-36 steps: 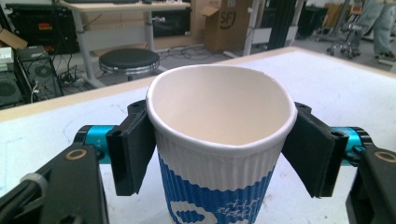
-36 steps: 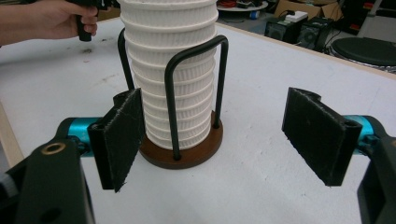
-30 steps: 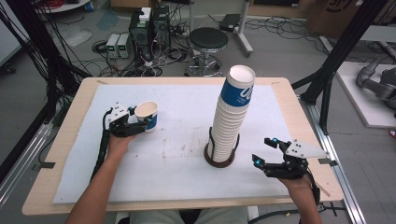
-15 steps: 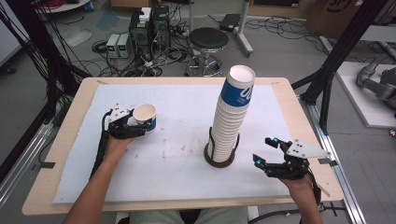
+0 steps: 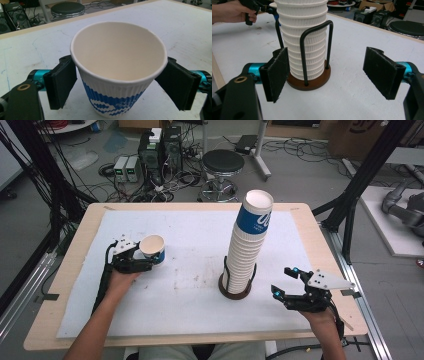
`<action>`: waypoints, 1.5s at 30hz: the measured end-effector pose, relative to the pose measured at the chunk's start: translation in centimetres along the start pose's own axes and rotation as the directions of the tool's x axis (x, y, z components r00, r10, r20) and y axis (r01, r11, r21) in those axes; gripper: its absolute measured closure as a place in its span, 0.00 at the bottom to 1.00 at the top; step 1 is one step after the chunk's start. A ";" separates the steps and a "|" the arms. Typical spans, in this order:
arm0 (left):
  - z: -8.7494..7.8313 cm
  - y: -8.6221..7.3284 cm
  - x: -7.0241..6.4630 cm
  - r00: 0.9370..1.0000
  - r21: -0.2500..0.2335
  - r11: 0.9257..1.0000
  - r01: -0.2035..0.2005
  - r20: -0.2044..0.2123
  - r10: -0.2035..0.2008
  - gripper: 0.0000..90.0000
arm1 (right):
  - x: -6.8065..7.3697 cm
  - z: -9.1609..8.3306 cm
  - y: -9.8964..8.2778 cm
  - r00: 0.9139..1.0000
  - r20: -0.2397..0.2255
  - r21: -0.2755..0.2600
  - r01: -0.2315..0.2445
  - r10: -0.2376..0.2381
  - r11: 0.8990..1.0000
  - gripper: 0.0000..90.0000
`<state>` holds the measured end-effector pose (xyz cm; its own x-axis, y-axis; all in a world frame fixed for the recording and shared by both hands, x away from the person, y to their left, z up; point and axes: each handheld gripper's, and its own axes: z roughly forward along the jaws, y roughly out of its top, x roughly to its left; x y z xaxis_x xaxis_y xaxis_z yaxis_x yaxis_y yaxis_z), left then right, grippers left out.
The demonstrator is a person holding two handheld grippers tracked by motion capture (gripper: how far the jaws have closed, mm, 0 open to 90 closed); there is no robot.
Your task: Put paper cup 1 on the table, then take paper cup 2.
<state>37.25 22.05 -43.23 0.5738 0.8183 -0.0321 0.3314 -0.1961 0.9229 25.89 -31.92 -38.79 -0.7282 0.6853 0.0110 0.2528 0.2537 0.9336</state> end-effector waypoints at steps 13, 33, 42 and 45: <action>-3.8 -1.1 0.5 0.999 -0.080 0.996 0.036 -0.008 -0.036 0.20 | 0.0 -0.1 0.0 1.000 0.001 0.002 -0.003 0.003 1.000 0.24; -8.9 -0.6 -0.7 0.992 -0.312 0.943 0.113 0.090 -0.089 0.19 | -0.4 -0.2 -0.1 0.999 0.042 0.009 -0.020 0.020 1.000 0.24; -8.7 0.0 -1.5 0.993 -0.319 0.945 0.073 0.116 -0.038 0.19 | -0.2 -0.5 0.1 0.999 0.031 -0.002 -0.010 0.010 1.000 0.24; -8.7 0.1 -1.7 0.991 -0.316 0.946 0.069 0.128 -0.029 0.19 | -0.1 -0.5 0.0 0.999 0.034 0.006 -0.010 0.009 1.000 0.24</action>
<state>29.79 25.38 -39.74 0.6548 0.7480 -0.1077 0.1160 0.0414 0.9924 25.62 -32.33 -38.60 -0.7034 0.7108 0.0074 0.2638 0.2513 0.9313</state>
